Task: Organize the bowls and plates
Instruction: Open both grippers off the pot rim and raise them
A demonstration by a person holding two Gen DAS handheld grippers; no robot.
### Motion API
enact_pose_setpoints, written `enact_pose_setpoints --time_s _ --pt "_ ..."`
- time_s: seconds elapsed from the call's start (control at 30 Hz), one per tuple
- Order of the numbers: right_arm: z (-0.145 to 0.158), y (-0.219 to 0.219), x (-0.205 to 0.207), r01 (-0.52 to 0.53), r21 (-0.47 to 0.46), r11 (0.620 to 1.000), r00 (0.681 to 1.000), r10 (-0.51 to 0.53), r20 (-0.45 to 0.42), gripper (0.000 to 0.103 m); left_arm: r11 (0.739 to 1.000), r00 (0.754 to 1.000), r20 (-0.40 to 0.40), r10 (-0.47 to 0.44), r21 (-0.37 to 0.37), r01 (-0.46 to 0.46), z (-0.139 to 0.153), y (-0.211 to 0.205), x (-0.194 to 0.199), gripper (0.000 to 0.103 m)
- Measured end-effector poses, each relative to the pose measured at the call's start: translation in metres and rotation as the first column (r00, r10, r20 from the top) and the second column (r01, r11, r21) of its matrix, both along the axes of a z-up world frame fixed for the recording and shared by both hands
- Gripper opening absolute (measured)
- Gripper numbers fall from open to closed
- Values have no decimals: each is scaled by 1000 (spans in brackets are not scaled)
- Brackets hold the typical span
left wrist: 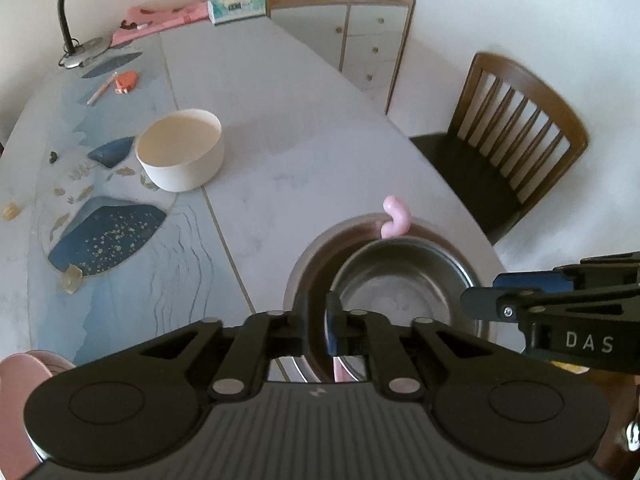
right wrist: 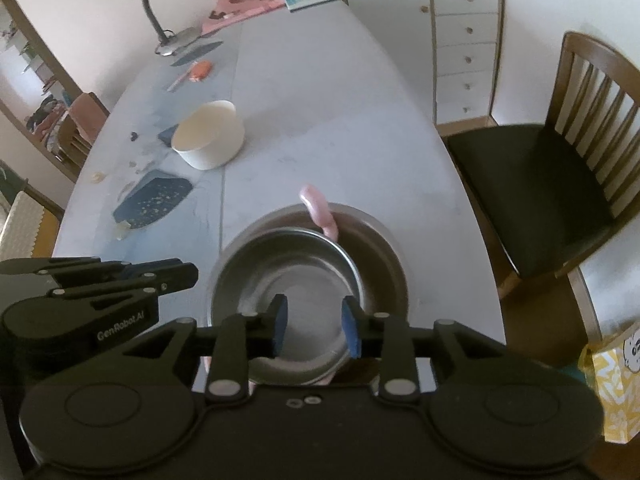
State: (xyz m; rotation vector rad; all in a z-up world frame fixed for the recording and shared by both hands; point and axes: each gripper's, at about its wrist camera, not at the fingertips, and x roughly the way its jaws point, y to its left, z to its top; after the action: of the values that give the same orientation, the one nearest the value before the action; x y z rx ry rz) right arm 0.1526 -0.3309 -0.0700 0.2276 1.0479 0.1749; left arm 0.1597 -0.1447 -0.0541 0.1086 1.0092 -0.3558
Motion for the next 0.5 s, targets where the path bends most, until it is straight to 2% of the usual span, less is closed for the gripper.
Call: enact_pose_setpoints --time_s 0.13,0.23,0.3,0.37,0.5 --pt "12 9 -1 -20 -6 1000 999 20 37 37 999 999 31 24 -26 -23 12 13 -3 19" --pt "22 16 -2 -36 -11 999 997 37 67 39 998 997 62 41 -40 -39 22 23 -6 31" --pt "29 20 -2 -46 -19 999 995 47 89 43 998 995 86 50 -50 -46 29 29 -7 46" --pt "35 24 -1 -54 -18 998 993 56 108 45 996 991 115 67 -61 -60 36 37 -10 56" --pt "45 33 2 -68 -24 997 988 71 139 50 995 986 142 88 -67 -79 46 47 -9 57"
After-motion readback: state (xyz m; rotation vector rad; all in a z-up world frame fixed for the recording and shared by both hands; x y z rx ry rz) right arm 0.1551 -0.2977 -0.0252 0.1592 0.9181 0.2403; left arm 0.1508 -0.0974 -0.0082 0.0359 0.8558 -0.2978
